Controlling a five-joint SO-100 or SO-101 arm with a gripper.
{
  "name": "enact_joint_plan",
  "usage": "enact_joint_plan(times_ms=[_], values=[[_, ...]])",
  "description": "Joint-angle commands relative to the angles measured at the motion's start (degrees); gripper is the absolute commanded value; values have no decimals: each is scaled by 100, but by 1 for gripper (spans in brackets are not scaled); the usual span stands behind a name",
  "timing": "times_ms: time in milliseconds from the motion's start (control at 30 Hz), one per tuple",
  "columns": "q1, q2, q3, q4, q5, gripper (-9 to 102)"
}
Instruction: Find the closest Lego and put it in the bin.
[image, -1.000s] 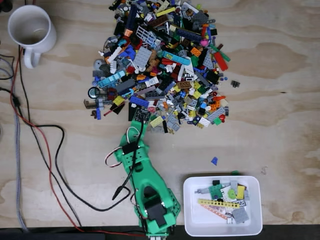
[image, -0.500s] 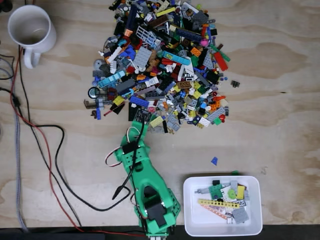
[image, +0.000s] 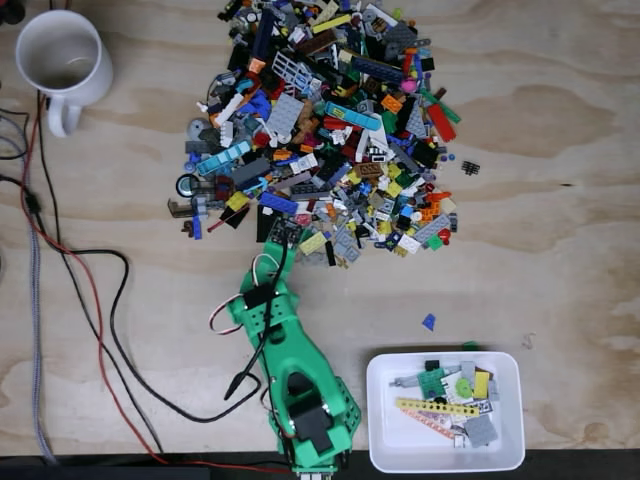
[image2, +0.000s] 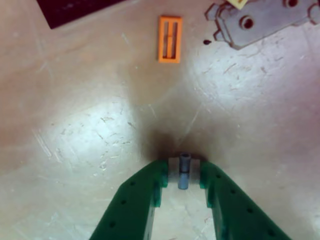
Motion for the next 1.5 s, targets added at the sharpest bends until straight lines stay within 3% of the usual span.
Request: enact_joint_plan(times_ms=[0, 367, 700, 967, 1167, 1467], values=[[-44, 53, -105, -53, 26, 3], [360, 237, -765, 633, -325, 3], [1512, 466, -2101, 1767, -923, 4], [3463, 826, -3006, 2698, -1512, 4], [5414, 1248, -3401, 3287, -2540, 4], [8253, 1863, -3032, 3419, -4245, 4]])
